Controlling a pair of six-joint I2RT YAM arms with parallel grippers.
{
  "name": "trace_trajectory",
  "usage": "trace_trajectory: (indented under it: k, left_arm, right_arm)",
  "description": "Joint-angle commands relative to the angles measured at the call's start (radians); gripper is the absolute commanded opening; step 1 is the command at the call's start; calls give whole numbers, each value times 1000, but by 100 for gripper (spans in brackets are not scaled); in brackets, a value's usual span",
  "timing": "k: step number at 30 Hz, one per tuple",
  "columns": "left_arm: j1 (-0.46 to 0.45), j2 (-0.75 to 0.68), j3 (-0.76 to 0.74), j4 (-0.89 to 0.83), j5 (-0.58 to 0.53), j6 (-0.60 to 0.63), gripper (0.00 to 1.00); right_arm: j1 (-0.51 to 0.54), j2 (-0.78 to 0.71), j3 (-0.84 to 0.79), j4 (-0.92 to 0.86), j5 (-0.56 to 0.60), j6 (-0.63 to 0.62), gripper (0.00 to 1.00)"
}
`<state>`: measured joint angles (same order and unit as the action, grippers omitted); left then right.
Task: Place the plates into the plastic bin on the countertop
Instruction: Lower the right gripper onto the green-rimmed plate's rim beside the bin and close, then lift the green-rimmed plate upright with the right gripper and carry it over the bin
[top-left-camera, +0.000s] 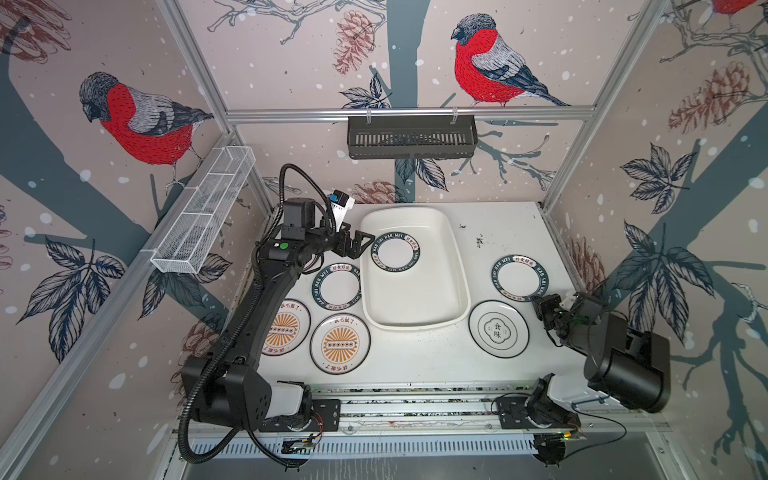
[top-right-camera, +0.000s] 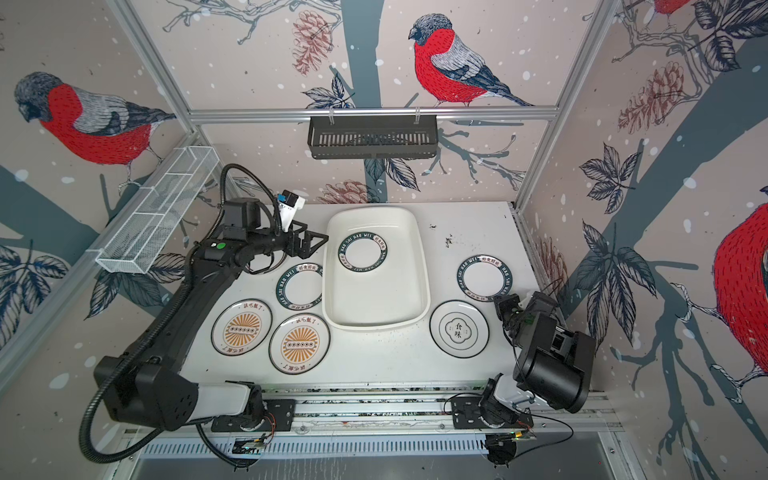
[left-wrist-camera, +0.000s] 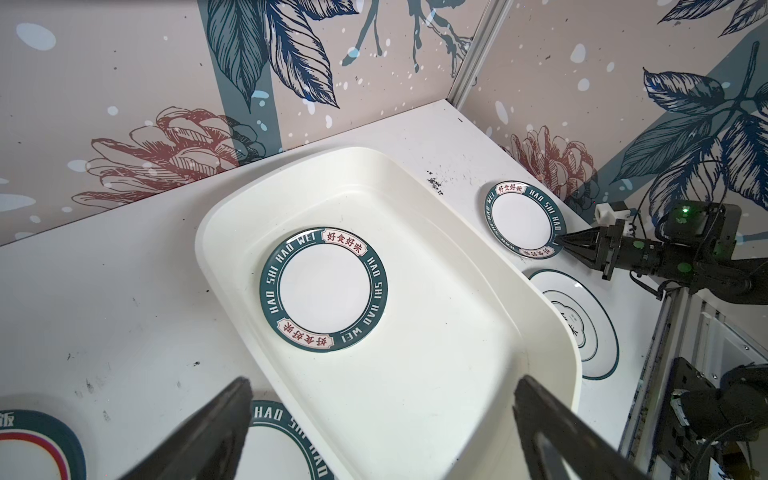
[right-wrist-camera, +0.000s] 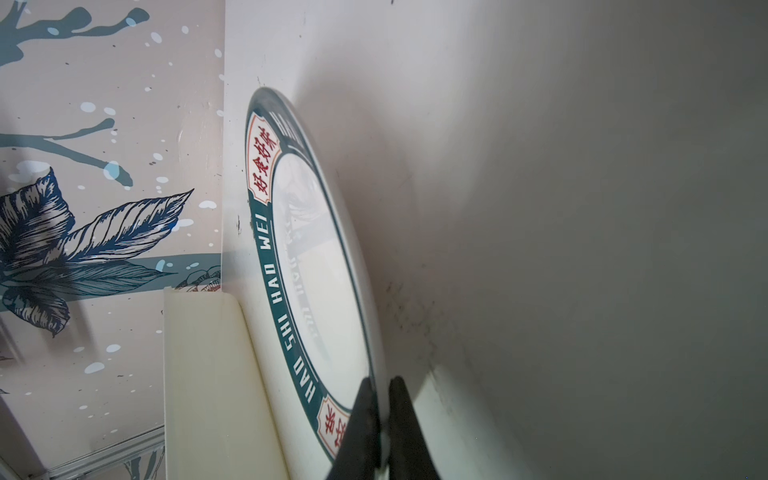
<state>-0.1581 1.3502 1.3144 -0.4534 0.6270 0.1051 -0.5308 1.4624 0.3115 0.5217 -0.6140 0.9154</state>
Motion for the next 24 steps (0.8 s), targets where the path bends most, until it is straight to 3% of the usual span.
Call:
trace_trajectory:
  k: [1,11,24]
  left_arm:
    - [-1,-6,9,18,10,4,98]
    - [-3,-13,11,10,-3,11,98]
    - [-3,-17,1,16,-7,10,98]
  right_arm:
    - [2,10,-4,75,-29,20,5]
    - [1,21,-16,192,-65,96,3]
    - [1,-106,45,49,-56,61,3]
